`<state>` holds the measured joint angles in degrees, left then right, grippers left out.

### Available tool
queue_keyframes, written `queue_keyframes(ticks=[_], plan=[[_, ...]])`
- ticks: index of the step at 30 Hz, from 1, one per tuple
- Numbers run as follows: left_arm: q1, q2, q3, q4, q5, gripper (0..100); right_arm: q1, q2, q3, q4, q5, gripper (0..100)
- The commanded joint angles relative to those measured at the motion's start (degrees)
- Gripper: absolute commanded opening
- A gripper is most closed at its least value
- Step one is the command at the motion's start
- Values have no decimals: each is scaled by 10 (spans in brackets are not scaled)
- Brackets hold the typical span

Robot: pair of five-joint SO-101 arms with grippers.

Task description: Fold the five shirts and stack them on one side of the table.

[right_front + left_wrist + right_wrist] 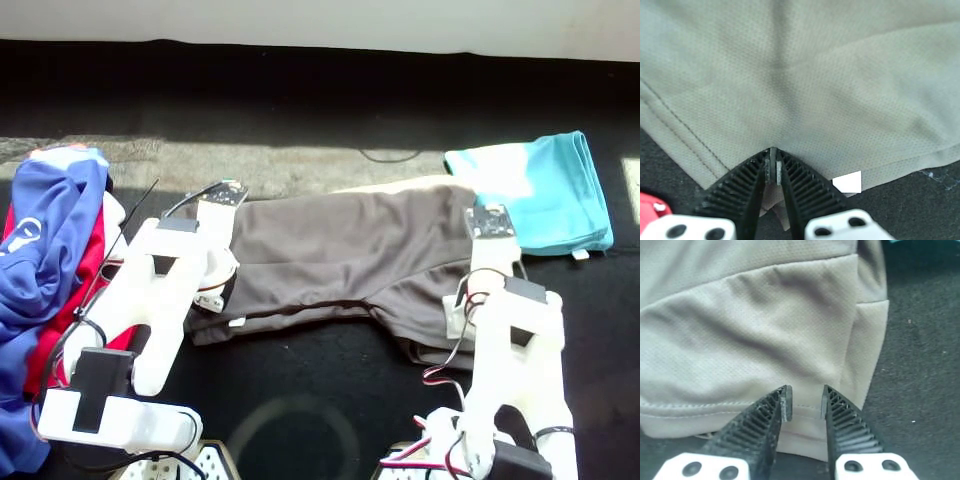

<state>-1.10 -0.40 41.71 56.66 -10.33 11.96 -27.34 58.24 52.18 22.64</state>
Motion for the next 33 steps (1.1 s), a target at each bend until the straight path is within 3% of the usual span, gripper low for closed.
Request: queue_keyframes(ticks=[1, 12, 33], plan=[[7, 6, -3, -14, -3, 9, -12, -10, -2, 7, -20, 108], [7, 6, -3, -14, -3, 9, 36, -10, -7, 13, -17, 108], [7, 6, -2, -14, -2, 9, 38, -10, 40, 12, -20, 108]])
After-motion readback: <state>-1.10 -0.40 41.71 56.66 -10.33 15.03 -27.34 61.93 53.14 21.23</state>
